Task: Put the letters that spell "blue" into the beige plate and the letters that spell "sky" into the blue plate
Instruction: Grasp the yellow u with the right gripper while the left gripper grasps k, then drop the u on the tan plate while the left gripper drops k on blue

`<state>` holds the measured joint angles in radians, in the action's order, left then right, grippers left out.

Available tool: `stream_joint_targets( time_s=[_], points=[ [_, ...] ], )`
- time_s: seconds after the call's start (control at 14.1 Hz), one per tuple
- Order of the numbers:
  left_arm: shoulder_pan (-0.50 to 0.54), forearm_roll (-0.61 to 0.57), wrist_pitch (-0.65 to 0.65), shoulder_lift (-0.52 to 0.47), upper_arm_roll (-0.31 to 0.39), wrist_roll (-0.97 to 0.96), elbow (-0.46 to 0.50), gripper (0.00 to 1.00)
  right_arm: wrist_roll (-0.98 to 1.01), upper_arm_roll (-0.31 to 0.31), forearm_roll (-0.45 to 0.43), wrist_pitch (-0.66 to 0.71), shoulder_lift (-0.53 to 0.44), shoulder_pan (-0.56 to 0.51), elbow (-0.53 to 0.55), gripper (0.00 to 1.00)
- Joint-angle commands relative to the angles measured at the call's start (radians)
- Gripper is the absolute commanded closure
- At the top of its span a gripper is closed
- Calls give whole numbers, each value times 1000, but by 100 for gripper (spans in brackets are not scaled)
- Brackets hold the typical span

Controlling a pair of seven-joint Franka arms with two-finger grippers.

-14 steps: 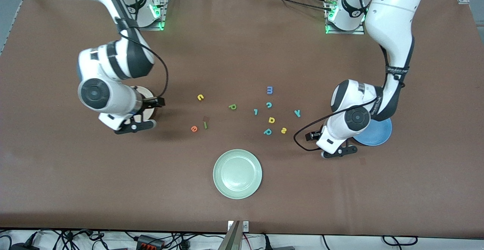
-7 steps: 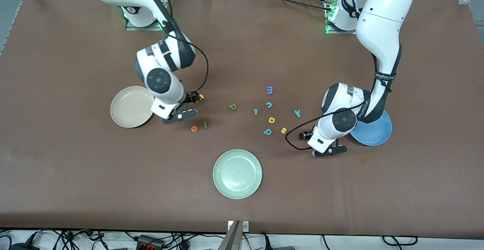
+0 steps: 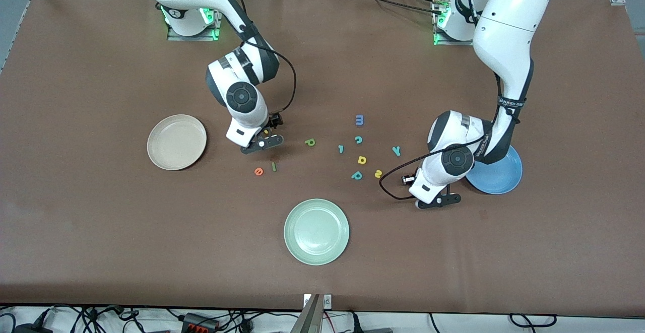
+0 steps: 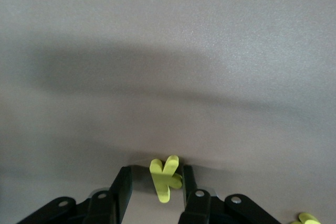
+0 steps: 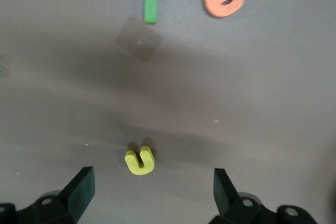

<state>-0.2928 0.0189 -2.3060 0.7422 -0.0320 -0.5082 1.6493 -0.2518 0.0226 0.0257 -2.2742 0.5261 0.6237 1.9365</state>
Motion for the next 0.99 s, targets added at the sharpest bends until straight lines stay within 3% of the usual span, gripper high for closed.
stream_joint_targets(
  time_s=[0.0,0.21,0.28,0.35,0.64,0.78,0.92],
  points=[
    [-8,-4,-24,8,4,-9,0,59,-18,8,8,-33,22,17,6,5],
    [-2,3,-23,5,4,-13,-3,84,-44,8,8,-31,31,30,6,23],
    [0,3,-17,3,4,-7,-5,87,-44,10,8,-31,32,28,6,25],
    [6,3,-15,-1,4,-3,-6,91,-44,10,8,-30,37,28,6,33],
    [35,-7,144,-84,21,42,-16,92,-44,10,8,-30,45,30,6,41],
    [122,-7,229,-128,18,173,-13,90,-44,8,8,-30,48,30,4,43],
    [194,-7,305,-158,18,317,3,90,-44,10,8,-30,48,30,4,57]
  ],
)
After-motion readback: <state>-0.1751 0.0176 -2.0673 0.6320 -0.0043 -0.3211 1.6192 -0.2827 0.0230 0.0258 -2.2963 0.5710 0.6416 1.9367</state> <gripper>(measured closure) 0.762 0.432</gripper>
